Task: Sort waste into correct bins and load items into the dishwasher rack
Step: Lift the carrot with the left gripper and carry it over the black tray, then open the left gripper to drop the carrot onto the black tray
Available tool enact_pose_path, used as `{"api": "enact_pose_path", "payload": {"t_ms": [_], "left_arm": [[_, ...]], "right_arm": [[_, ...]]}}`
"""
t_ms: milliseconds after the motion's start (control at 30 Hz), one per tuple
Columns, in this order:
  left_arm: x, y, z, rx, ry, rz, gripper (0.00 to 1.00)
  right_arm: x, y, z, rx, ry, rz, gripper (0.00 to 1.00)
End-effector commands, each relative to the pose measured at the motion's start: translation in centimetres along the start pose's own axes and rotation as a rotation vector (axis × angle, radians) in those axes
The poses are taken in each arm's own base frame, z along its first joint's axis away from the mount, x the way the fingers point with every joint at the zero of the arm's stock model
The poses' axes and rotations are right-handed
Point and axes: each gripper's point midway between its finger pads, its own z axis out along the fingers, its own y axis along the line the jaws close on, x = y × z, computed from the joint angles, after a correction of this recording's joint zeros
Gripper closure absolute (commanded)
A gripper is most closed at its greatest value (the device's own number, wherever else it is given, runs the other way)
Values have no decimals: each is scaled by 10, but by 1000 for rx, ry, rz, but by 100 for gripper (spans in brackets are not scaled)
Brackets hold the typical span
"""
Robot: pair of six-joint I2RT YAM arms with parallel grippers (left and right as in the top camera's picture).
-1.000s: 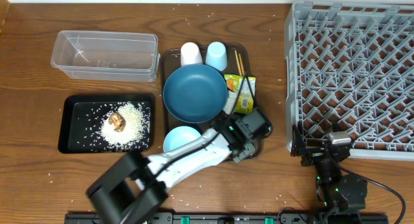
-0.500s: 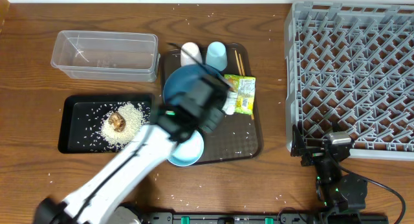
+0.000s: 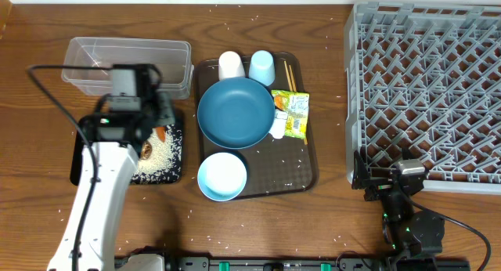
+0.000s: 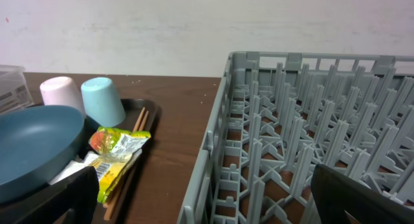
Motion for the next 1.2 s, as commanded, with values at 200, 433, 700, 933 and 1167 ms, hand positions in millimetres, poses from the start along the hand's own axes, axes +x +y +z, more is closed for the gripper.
{"api": "enact_pose_path", "payload": {"t_ms": [200,433,700,933,1167], "left_arm": [[20,55,33,-132,130,-356,72],[41,44,57,-79,254,-444,72],[54,46,68,-110,312,-493,73],[58,46,67,-117,330,-493,72],[61,47,66,-121,339,-492,71]], "right_arm": [[0,-6,0,24,-1,15,1],[0,-6,0,24,-1,15,1],[0,-6,0,24,-1,15,1],[0,-6,0,24,-1,15,1],[0,-6,0,24,-1,15,1]]}}
